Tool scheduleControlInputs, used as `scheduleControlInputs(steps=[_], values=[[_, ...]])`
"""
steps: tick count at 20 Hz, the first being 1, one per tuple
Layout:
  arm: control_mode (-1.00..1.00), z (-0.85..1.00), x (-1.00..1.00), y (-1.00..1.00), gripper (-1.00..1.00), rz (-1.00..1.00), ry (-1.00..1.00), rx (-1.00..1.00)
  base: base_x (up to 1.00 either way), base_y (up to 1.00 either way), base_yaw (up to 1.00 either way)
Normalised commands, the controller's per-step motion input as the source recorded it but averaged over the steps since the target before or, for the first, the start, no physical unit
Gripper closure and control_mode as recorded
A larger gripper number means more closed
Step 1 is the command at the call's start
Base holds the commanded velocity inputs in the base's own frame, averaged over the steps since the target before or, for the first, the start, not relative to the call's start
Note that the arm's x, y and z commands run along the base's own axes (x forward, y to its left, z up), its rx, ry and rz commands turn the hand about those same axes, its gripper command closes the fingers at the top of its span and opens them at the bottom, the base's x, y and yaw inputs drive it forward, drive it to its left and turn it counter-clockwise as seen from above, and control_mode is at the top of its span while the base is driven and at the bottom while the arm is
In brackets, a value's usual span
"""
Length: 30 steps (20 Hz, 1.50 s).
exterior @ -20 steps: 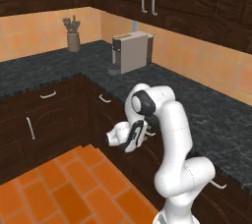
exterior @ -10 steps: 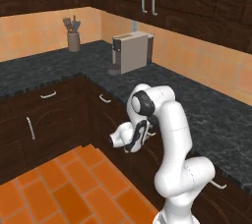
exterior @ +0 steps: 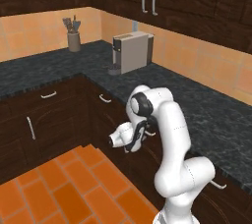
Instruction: Take a straw from the drawer in front and place it inside the glass cup on the dining counter.
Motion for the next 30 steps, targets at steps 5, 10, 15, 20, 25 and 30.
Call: scheduleControlInputs(steps=[5, 10, 15, 20, 25, 30], values=[[-1.00, -0.33, 0.57, 0.05, -1.00, 0.00, 0.03, 0.00, 0.00, 0.00, 0.00], [-1.00, -0.19, 0.06, 0.00, 1.00, 0.00, 0.00, -0.01, 0.00, 0.00, 0.00], [-1.00, 0.00, -0.40, 0.05, 1.00, 0.00, 0.00, 0.01, 0.00, 0.00, 0.00], [-1.00, 0.15, -0.77, 0.41, 1.00, 0.00, 0.00, 0.09, 0.00, 0.00, 0.00], [-1.00, 0.26, -0.92, 0.63, 1.00, 0.00, 0.00, 0.08, 0.00, 0.00, 0.00], [-1.00, 0.29, -0.99, 0.72, 1.00, 0.00, 0.00, 0.08, 0.00, 0.00, 0.00]])
